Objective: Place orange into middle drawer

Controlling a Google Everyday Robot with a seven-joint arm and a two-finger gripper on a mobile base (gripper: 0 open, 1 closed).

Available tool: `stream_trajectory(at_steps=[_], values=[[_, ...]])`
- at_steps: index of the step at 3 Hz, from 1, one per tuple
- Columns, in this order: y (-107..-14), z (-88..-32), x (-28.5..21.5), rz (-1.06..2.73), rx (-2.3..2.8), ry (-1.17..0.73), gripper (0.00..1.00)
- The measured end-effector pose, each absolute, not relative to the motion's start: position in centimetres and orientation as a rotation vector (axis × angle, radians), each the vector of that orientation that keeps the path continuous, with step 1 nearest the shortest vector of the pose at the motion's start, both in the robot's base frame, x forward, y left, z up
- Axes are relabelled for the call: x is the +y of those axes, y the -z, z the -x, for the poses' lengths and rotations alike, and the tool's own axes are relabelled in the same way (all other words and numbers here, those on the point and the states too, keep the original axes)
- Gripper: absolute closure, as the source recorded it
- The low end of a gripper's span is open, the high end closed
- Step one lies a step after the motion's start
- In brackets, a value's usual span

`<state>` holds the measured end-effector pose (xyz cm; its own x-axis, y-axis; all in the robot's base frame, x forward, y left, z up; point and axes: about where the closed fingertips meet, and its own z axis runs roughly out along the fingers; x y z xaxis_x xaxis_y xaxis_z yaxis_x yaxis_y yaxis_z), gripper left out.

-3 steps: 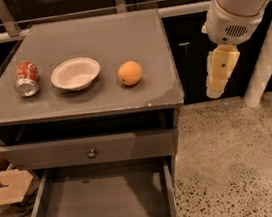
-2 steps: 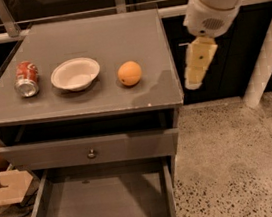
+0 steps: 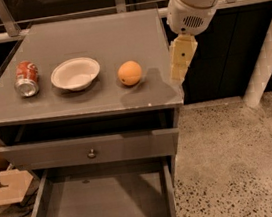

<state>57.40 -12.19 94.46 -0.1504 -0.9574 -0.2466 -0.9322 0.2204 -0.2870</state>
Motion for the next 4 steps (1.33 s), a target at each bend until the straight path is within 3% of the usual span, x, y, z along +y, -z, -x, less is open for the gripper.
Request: stream_trajectory(at_steps=[2,4], values=[[-91.2,-64.0,-5.5,1.817,2.058,0.012,0.0],[-89.9,-64.1,-4.5,1.833,2.063,-0.029,0.0]])
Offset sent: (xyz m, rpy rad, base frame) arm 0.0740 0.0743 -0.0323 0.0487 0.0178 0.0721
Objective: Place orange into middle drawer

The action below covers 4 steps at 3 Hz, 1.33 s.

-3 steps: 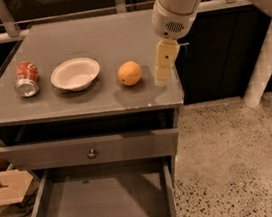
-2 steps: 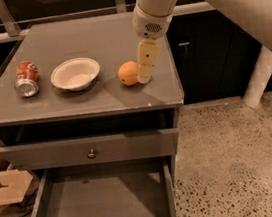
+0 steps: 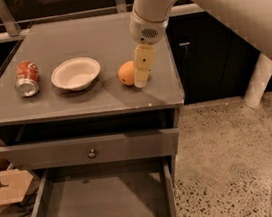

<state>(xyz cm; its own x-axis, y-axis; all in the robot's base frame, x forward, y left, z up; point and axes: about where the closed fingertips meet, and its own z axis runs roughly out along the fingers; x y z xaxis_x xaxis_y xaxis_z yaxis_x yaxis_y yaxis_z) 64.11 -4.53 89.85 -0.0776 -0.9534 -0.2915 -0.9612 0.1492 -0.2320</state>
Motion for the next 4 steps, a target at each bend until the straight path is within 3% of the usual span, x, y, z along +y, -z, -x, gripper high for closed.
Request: stream_trajectory(at_steps=[1,4], values=[[-86.5,-65.6,-1.1,1.86,2.071,-0.126,0.0],[-84.5,-66.6,-1.0,1.814,2.121,-0.106,0.0]])
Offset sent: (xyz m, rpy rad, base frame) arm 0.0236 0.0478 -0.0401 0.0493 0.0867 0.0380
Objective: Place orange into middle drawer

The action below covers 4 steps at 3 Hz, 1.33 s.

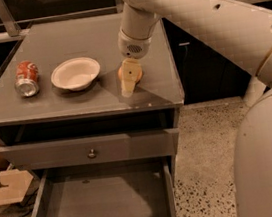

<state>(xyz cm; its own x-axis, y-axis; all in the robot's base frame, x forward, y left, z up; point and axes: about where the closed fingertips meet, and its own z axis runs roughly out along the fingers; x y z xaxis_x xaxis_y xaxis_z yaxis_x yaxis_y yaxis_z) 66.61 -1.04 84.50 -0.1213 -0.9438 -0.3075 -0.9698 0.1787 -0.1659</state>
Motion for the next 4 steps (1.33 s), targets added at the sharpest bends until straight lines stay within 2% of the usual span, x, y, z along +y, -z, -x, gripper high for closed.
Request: stream_trajectory(at_steps=[1,4], values=[[-84.49,-66.62,-1.03,1.814,2.121,-0.107,0.27],[-84.48,-66.62,-1.03,1.814,2.121,-0.107,0.96]])
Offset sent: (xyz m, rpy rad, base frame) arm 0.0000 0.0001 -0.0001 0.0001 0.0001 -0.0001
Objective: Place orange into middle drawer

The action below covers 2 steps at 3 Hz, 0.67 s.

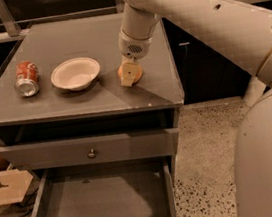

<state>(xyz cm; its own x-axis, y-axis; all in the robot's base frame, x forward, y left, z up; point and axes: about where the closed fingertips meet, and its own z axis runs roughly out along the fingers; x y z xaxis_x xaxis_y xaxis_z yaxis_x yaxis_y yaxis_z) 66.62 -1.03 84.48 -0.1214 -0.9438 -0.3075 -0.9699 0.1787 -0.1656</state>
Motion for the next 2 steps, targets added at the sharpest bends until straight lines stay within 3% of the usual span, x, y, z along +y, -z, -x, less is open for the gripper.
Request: stream_trajectory(at_steps=[2], values=[[-88.9,-64.6,-2.9,1.678,2.109,0.04,1.0]])
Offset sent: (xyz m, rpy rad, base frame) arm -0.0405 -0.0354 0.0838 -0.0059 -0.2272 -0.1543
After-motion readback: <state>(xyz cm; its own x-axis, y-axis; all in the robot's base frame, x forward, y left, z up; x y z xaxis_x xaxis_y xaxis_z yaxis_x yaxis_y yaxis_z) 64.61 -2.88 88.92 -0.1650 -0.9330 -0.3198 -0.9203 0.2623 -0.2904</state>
